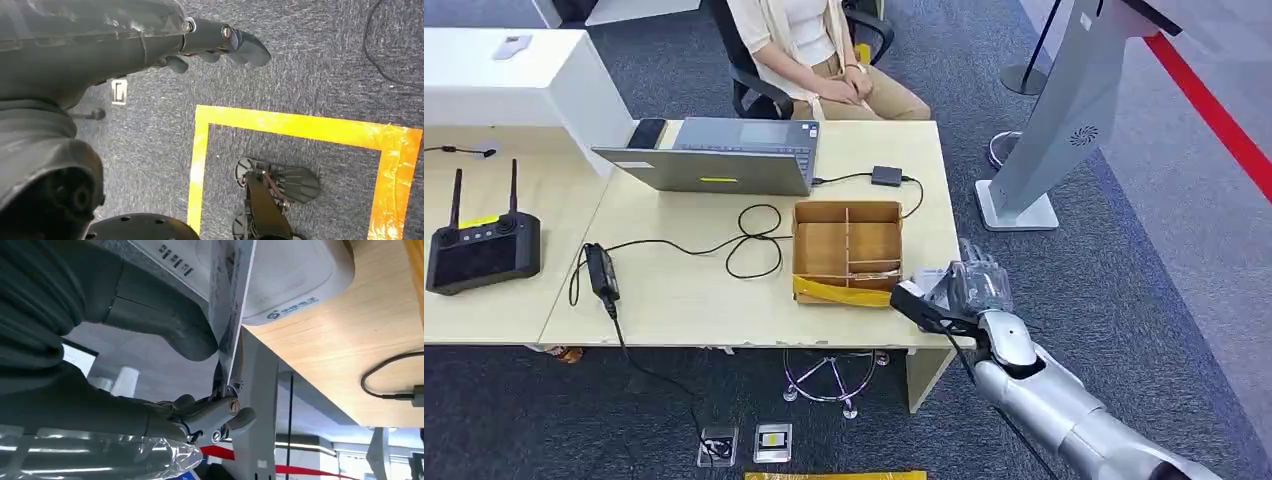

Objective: Pass the card to the sensor for recognition and then transmit it.

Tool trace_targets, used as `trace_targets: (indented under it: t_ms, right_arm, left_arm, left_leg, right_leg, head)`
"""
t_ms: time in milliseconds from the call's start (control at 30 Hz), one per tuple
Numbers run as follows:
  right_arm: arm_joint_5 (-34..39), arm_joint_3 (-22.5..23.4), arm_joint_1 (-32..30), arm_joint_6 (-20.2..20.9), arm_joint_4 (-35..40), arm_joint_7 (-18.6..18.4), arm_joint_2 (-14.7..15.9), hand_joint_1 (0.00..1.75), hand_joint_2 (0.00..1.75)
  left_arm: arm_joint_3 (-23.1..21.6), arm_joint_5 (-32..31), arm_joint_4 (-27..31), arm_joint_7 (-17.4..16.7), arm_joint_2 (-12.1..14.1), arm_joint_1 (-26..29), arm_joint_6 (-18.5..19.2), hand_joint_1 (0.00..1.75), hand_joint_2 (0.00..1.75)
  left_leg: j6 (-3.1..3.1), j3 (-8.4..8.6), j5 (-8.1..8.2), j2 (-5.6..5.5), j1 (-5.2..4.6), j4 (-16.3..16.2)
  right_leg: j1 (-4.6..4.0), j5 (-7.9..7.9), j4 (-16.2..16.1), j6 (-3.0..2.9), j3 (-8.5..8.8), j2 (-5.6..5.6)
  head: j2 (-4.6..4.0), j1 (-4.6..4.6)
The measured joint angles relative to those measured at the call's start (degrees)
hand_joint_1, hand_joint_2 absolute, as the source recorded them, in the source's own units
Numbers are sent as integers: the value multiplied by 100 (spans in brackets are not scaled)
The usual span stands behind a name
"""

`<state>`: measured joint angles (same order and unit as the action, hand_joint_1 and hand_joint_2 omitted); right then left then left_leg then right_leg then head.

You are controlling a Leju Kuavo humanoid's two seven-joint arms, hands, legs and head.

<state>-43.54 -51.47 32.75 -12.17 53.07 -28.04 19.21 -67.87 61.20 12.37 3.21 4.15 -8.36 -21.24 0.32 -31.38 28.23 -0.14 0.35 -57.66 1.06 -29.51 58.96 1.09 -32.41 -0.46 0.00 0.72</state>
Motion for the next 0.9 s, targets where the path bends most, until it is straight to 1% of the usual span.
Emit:
trace_targets:
  t_ms: [333,467,567,700,767,900]
  right_arm:
    - [-2,0,41,9,-109,15,4,175,175]
    - [-7,0,68,-52,-118,-61,24,175,175]
    - [-92,-2,143,-31,-107,-201,79,175,175]
    - [-474,-4,373,410,336,-592,312,175,175]
    - [-577,7,462,571,575,-695,405,175,175]
    - [-1016,63,634,1125,1110,-940,590,175,175]
  left_arm:
    - [0,-61,0,-2,-2,-25,13,0,0]
    - [0,-66,0,-2,-2,-28,22,0,0]
    - [0,-70,0,-2,-2,-27,26,0,0]
    - [0,-135,-4,-13,2,-21,55,0,0]
    - [0,-146,-4,-24,11,-19,76,0,0]
    - [0,-208,-4,-28,9,-14,83,0,0]
  left_leg:
    - [0,1,0,0,0,-1]
    - [0,0,0,0,0,-1]
    - [0,0,0,0,0,-1]
    - [0,1,0,0,-3,-2]
    - [0,2,0,0,-3,-2]
    - [0,0,0,0,-4,-2]
  right_leg:
    - [0,0,0,0,0,0]
    - [0,0,0,0,0,0]
    - [1,1,0,1,0,1]
    - [3,3,0,2,0,1]
    - [3,3,0,2,0,1]
    - [4,3,0,3,-2,1]
  head:
    - [0,0]
    - [0,-2]
    - [0,0]
    - [0,0]
    - [0,0]
    - [0,-2]
